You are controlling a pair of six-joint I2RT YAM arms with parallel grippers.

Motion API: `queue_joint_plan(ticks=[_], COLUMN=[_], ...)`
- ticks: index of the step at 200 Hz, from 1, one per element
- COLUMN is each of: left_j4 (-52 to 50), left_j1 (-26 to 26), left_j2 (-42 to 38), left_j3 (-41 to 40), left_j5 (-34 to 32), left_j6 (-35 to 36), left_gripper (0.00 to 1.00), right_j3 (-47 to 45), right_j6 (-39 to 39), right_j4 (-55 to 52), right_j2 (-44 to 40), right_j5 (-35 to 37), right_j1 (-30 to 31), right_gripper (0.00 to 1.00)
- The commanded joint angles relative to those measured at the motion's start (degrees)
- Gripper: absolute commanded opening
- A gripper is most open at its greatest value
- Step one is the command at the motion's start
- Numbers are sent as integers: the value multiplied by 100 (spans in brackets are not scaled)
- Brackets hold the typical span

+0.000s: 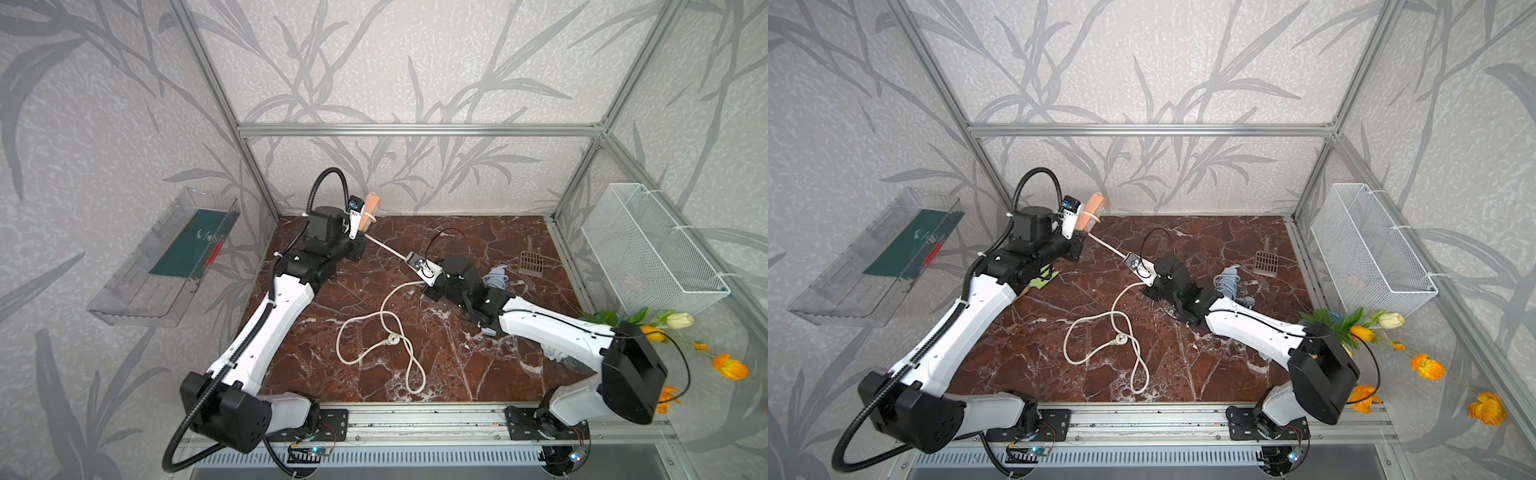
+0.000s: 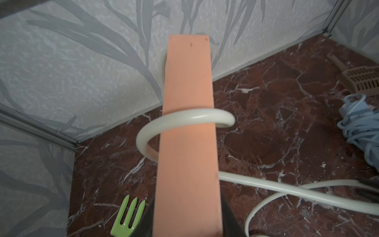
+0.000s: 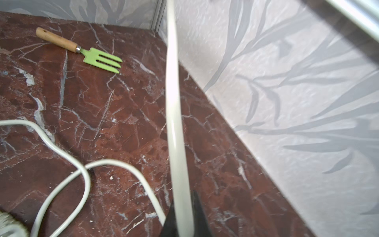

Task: Wrap the cord around the power strip
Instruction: Wrap the power cord around the power strip.

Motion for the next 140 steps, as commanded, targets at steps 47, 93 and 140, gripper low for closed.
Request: queue_joint_plan(ticks=[47, 93, 140], left_j4=[-1494, -1297, -530], left_j1=[-519, -570, -573], left_j2=[88, -974, -1510], left_j3=[79, -654, -584], left_j5=[1460, 4285, 6029], left_j6=[-223, -223, -437], left_gripper=[0, 0, 0], right_j3=[1558, 3282, 3900], right_j6=[-2956, -1842, -766], right_j4=[566, -524, -1217], right_j2=[-36, 922, 1554], right_j5=[531, -1230, -3424], right_j1=[130, -761, -1664], right_gripper=[0, 0, 3])
